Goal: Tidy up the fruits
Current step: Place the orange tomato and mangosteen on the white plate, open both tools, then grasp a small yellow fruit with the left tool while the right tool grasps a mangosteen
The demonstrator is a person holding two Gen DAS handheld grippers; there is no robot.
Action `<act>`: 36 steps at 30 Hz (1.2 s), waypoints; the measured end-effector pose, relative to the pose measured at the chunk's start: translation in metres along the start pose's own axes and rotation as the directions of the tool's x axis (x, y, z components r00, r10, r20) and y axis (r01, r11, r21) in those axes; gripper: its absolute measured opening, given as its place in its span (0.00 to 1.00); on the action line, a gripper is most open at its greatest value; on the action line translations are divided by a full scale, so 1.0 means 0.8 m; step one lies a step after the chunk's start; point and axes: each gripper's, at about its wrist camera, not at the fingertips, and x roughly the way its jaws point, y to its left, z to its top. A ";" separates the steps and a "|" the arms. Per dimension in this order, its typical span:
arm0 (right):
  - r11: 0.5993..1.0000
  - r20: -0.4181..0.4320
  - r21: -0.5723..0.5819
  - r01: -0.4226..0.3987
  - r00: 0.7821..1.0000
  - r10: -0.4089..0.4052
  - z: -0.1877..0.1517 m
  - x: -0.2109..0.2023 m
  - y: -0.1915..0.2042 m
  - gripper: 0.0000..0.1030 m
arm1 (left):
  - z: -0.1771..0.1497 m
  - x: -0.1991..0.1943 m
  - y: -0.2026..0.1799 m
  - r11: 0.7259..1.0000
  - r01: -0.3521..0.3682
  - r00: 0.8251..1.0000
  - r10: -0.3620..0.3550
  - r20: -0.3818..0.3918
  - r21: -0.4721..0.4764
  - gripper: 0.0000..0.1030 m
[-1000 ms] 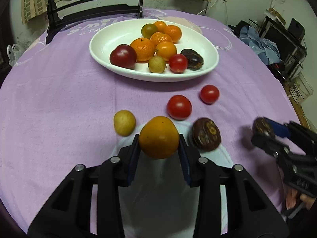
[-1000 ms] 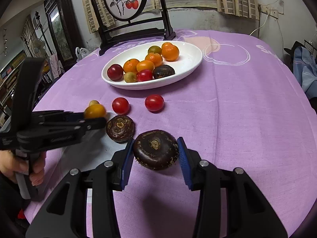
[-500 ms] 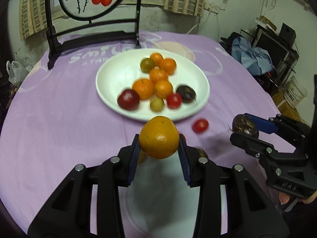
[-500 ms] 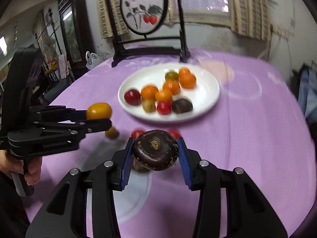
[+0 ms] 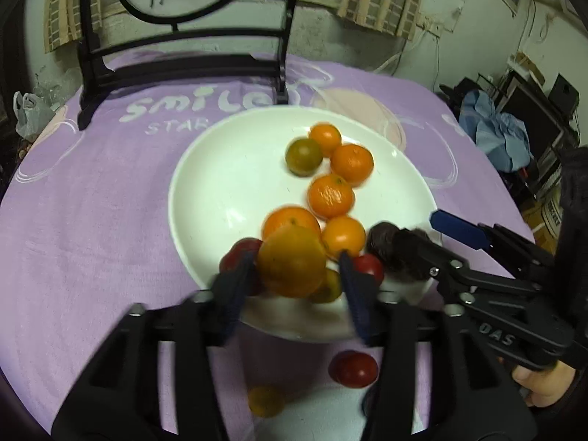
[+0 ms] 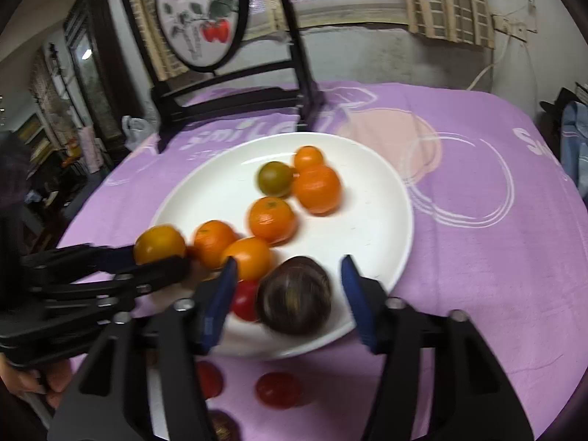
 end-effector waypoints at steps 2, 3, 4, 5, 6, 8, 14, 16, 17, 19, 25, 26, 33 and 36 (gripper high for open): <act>1.000 0.014 -0.003 -0.005 1.000 0.005 -0.001 -0.005 -0.002 0.61 | -0.001 -0.010 0.003 1.000 -0.013 0.999 0.013 0.038 -0.005 0.67; 1.000 0.019 0.000 -0.006 1.000 0.006 -0.003 -0.008 -0.003 0.62 | -0.001 -0.015 0.005 1.000 -0.008 0.999 0.009 0.045 -0.009 0.67; 1.000 0.028 0.008 -0.006 1.000 0.006 -0.006 -0.013 -0.004 0.62 | -0.002 -0.019 0.007 1.000 0.003 0.999 -0.002 0.045 -0.014 0.68; 1.000 0.029 0.012 -0.009 1.000 0.009 -0.008 -0.016 -0.005 0.62 | -0.004 -0.023 0.009 1.000 0.008 0.999 -0.008 0.043 -0.021 0.70; 1.000 0.027 0.014 -0.013 1.000 0.013 -0.010 -0.018 -0.006 0.62 | -0.006 -0.027 0.010 1.000 0.009 0.999 -0.007 0.046 -0.024 0.71; 1.000 0.014 0.019 -0.017 1.000 0.017 -0.020 -0.026 -0.006 0.62 | -0.015 -0.040 0.012 1.000 0.007 0.998 -0.006 0.058 -0.020 0.74; 0.999 0.003 0.047 -0.012 1.000 0.012 -0.058 -0.056 -0.009 0.63 | -0.053 -0.076 0.024 1.000 -0.006 0.997 0.008 0.074 -0.024 0.80; 0.998 0.008 0.062 -0.014 1.000 0.013 -0.072 -0.069 -0.010 0.63 | -0.065 -0.086 0.026 1.000 0.000 0.997 0.003 0.081 -0.026 0.80; 0.997 0.008 0.073 -0.015 1.000 0.015 -0.079 -0.074 -0.011 0.63 | -0.073 -0.091 0.026 1.000 0.000 0.997 0.002 0.082 -0.020 0.80; 0.995 0.002 0.097 -0.022 1.000 0.021 -0.092 -0.081 -0.012 0.63 | -0.086 -0.097 0.024 1.000 -0.005 0.997 0.006 0.076 -0.006 0.80; 0.993 -0.034 0.117 -0.021 0.999 0.025 -0.129 -0.092 -0.004 0.63 | -0.115 -0.107 0.026 1.000 -0.004 0.998 0.004 0.067 -0.006 0.81; 0.993 -0.036 0.115 -0.021 0.999 0.025 -0.132 -0.093 -0.002 0.63 | -0.120 -0.109 0.027 1.000 -0.004 0.998 0.005 0.070 -0.011 0.82; 0.998 -0.041 0.062 0.003 0.999 0.000 -0.151 -0.110 0.018 0.64 | -0.141 -0.104 0.029 1.000 0.001 0.997 0.000 0.078 -0.004 0.84; 0.999 -0.057 0.049 0.019 0.998 -0.016 -0.159 -0.111 0.022 0.64 | -0.144 -0.098 0.032 1.000 0.003 0.997 -0.002 0.080 -0.004 0.84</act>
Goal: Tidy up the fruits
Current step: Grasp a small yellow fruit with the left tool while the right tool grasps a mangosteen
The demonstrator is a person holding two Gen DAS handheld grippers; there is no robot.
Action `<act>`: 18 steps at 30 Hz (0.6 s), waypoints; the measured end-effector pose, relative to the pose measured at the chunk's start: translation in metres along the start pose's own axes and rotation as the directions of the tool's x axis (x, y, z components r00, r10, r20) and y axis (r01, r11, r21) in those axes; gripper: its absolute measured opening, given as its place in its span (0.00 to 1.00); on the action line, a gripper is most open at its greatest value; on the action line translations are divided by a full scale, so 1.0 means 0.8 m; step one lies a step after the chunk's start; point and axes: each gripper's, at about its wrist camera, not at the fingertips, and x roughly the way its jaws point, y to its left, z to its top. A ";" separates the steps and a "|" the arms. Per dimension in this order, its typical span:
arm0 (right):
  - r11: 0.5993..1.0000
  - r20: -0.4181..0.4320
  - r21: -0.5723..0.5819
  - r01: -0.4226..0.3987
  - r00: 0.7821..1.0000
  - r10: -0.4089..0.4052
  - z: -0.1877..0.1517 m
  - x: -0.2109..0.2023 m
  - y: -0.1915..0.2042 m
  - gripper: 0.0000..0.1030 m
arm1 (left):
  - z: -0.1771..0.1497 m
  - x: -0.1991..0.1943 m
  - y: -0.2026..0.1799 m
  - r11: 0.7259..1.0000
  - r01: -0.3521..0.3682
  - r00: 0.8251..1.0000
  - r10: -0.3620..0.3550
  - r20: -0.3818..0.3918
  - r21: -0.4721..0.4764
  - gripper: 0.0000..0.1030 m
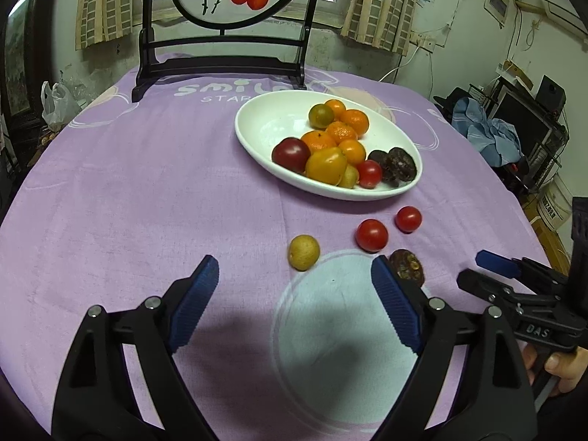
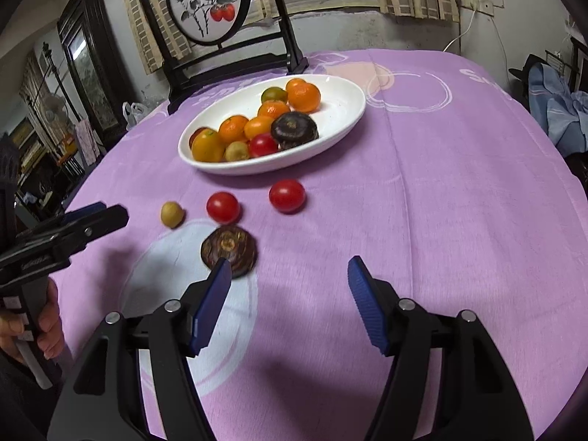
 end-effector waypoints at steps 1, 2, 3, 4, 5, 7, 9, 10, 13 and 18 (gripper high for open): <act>1.000 -0.002 -0.004 0.007 1.000 -0.007 -0.001 0.000 0.001 0.64 | -0.001 0.001 0.002 1.000 0.007 1.000 -0.007 -0.002 -0.003 0.84; 1.000 -0.004 -0.007 0.017 1.000 -0.017 -0.004 0.000 0.002 0.64 | -0.001 0.001 0.005 1.000 0.015 1.000 -0.015 -0.001 -0.008 0.84; 1.000 -0.005 -0.006 0.023 1.000 -0.023 -0.006 0.000 0.002 0.64 | -0.001 0.001 0.007 1.000 0.020 1.000 -0.020 0.004 -0.010 0.84; 1.000 -0.008 -0.005 0.027 1.000 -0.027 -0.009 0.000 0.002 0.64 | -0.002 0.001 0.009 1.000 0.020 1.000 -0.020 0.008 -0.011 0.84; 1.000 -0.011 -0.004 0.028 1.000 -0.028 -0.011 -0.001 0.002 0.64 | -0.002 0.001 0.010 1.000 0.019 1.000 -0.019 0.008 -0.011 0.84; 0.999 -0.022 -0.011 0.034 0.999 -0.034 -0.016 0.000 0.004 0.64 | -0.003 0.003 0.011 1.000 0.018 1.000 -0.018 -0.003 -0.016 0.84; 0.998 -0.034 -0.036 0.042 0.998 -0.043 -0.020 0.001 0.010 0.64 | -0.005 0.005 0.011 1.000 0.024 1.000 -0.024 -0.016 -0.021 0.84; 0.998 -0.041 -0.048 0.040 0.998 -0.042 -0.022 0.003 0.013 0.64 | -0.006 0.005 0.011 1.000 0.023 1.000 -0.023 -0.020 -0.019 0.84; 0.996 -0.061 -0.085 0.035 0.997 -0.041 -0.023 0.011 0.025 0.64 | -0.008 0.008 0.006 1.000 0.007 1.000 -0.006 -0.030 0.002 0.84; 0.981 -0.090 -0.185 0.051 0.994 -0.069 -0.015 0.040 0.057 0.64 | -0.010 0.009 0.009 1.000 -0.001 0.999 0.000 -0.034 -0.005 0.84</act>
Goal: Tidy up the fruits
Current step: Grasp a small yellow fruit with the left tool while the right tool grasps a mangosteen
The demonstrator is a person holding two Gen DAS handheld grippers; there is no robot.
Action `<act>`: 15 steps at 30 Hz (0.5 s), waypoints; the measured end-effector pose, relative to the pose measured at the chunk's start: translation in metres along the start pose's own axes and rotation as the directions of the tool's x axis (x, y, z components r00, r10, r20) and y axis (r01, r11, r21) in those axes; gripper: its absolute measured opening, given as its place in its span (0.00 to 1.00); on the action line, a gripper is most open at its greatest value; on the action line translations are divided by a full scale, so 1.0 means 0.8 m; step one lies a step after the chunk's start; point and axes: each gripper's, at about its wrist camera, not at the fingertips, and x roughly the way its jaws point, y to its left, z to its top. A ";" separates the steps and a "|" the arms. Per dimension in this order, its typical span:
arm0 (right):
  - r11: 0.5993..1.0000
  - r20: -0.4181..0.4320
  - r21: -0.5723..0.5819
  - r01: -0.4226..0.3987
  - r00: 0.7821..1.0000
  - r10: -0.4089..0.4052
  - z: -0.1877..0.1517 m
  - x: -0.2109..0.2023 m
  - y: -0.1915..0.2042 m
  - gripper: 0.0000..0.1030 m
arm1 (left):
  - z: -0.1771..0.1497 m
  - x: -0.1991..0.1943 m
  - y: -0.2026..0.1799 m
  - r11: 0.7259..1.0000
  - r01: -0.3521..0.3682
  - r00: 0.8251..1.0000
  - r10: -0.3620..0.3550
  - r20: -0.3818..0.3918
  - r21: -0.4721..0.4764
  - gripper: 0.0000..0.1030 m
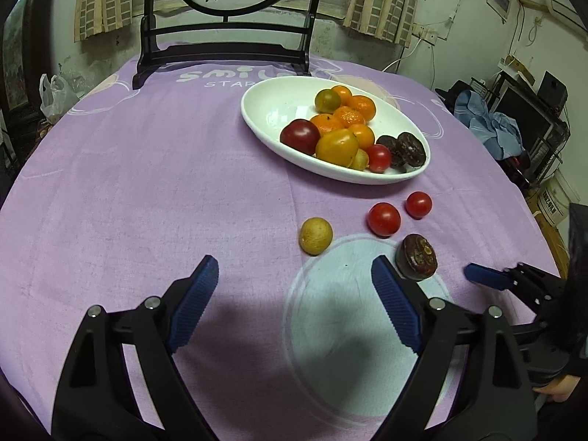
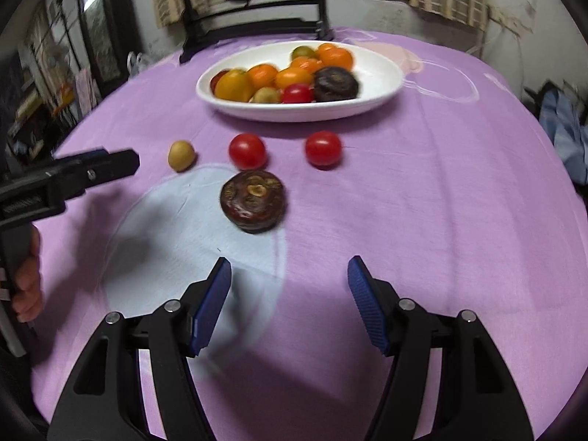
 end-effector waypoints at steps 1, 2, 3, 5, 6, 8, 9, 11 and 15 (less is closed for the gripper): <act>1.000 -0.001 -0.010 -0.004 1.000 0.004 0.004 0.004 0.004 0.64 | 0.000 0.000 0.001 1.000 -0.001 1.000 0.001 -0.002 -0.002 0.84; 1.000 -0.005 -0.019 -0.007 1.000 0.006 0.011 0.010 0.009 0.64 | 0.000 0.001 0.001 1.000 0.000 1.000 0.000 -0.005 -0.004 0.84; 1.000 -0.007 -0.026 -0.006 1.000 0.005 0.016 0.014 0.012 0.64 | 0.000 0.002 0.001 1.000 0.002 1.000 -0.002 -0.008 -0.005 0.84; 0.998 -0.002 -0.050 0.023 1.000 -0.023 0.028 0.026 0.019 0.64 | -0.001 0.003 0.001 1.000 0.002 1.000 -0.002 -0.013 -0.001 0.84; 0.998 0.006 -0.053 0.032 0.999 -0.031 0.031 0.029 0.021 0.64 | -0.001 0.004 0.002 1.000 0.000 1.000 0.000 -0.015 0.001 0.84; 0.998 0.019 -0.058 0.025 1.000 -0.024 0.036 0.034 0.023 0.59 | -0.002 0.008 0.002 1.000 -0.007 1.000 0.007 -0.025 0.003 0.84; 0.998 0.025 -0.061 0.021 0.999 -0.020 0.036 0.034 0.024 0.48 | -0.002 0.009 0.003 1.000 -0.007 1.000 0.007 -0.031 0.001 0.84; 0.999 0.028 -0.045 0.013 1.000 -0.012 0.035 0.030 0.018 0.41 | -0.003 0.013 0.004 1.000 -0.006 0.999 0.006 -0.043 -0.003 0.84; 0.999 0.039 0.016 -0.036 0.999 0.035 0.028 0.017 0.000 0.41 | -0.004 0.018 0.004 1.000 -0.016 0.999 0.016 -0.051 0.002 0.84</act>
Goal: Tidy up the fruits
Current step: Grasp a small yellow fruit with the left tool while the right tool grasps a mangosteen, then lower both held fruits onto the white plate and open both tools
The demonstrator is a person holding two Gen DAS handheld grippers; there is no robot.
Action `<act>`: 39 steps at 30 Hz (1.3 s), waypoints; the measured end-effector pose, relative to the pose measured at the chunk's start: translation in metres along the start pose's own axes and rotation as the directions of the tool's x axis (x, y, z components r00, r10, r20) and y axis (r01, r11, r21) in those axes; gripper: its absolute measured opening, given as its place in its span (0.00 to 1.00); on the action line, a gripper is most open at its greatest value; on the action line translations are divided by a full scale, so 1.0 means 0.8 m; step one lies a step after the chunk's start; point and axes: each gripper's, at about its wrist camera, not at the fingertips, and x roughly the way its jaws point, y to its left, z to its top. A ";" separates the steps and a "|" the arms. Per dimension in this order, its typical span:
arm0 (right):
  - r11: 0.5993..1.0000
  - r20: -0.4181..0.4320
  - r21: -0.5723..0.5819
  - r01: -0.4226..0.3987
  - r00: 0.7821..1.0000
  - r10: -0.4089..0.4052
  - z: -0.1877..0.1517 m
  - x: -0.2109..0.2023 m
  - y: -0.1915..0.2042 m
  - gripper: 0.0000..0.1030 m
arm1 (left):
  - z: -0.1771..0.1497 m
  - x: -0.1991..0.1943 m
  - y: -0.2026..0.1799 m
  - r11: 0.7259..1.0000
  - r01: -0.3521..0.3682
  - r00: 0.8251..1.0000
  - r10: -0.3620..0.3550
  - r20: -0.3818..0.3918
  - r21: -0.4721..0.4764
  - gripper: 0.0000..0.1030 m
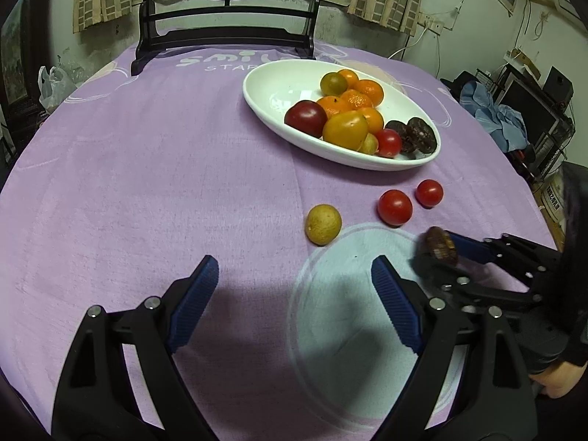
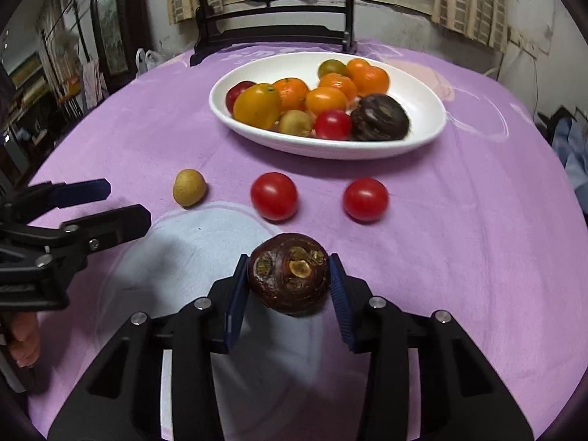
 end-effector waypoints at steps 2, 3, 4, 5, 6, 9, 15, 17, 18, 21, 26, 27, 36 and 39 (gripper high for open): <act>1.000 0.017 0.018 -0.015 1.000 0.015 -0.001 -0.008 -0.003 0.41 | -0.001 0.003 -0.002 1.000 -0.008 1.000 0.008 -0.003 0.006 0.84; 1.000 0.027 0.022 -0.016 1.000 0.015 -0.002 -0.014 -0.005 0.41 | -0.002 0.003 -0.003 1.000 -0.010 1.000 0.010 -0.002 0.008 0.84; 1.000 0.038 0.024 -0.018 0.999 0.017 -0.004 -0.020 -0.006 0.41 | -0.002 0.004 -0.003 1.000 -0.011 1.000 0.011 0.001 0.011 0.84; 0.999 0.043 0.028 -0.023 0.999 0.022 -0.006 -0.023 -0.008 0.41 | -0.002 0.004 -0.004 1.000 -0.012 1.000 0.012 0.006 0.016 0.84; 0.999 0.046 0.036 -0.027 0.999 0.026 -0.009 -0.026 -0.011 0.41 | -0.003 0.005 -0.006 1.000 -0.011 1.000 0.011 0.010 0.019 0.84; 0.999 0.038 0.045 -0.029 0.999 0.027 -0.015 -0.028 -0.016 0.41 | -0.003 0.014 -0.009 1.000 -0.019 1.000 0.020 -0.003 0.022 0.84; 0.997 0.063 0.046 -0.061 0.996 0.058 -0.012 -0.041 -0.018 0.41 | 0.006 0.034 -0.017 1.000 -0.025 0.999 0.026 -0.042 0.008 0.84; 0.997 0.069 0.039 -0.074 0.995 0.071 -0.012 -0.044 -0.016 0.41 | 0.010 0.043 -0.021 0.998 -0.054 0.997 0.055 -0.045 0.026 0.80; 0.996 0.071 0.037 -0.081 0.994 0.078 -0.012 -0.046 -0.016 0.41 | 0.012 0.046 -0.024 0.997 -0.068 0.997 0.070 -0.040 0.036 0.77; 0.996 0.070 0.034 -0.085 0.994 0.082 -0.012 -0.047 -0.015 0.41 | 0.019 0.052 -0.031 0.992 -0.108 0.994 0.110 -0.025 0.064 0.49; 0.996 0.068 0.038 -0.081 0.995 0.079 -0.012 -0.046 -0.016 0.41 | 0.023 0.049 -0.032 0.996 -0.067 0.997 0.069 -0.027 0.058 0.24; 0.996 0.068 0.039 -0.080 0.995 0.077 -0.011 -0.045 -0.017 0.41 | 0.023 0.047 -0.032 0.997 -0.062 0.998 0.063 -0.029 0.056 0.24; 0.991 0.127 0.087 -0.103 0.988 0.091 -0.001 -0.059 -0.024 0.41 | 0.040 -0.003 -0.042 0.997 0.016 0.999 -0.019 0.035 0.079 0.24; 0.992 0.164 0.064 -0.112 0.981 0.100 0.022 -0.071 -0.021 0.41 | 0.068 -0.013 -0.045 0.996 0.020 0.997 -0.026 0.069 0.084 0.24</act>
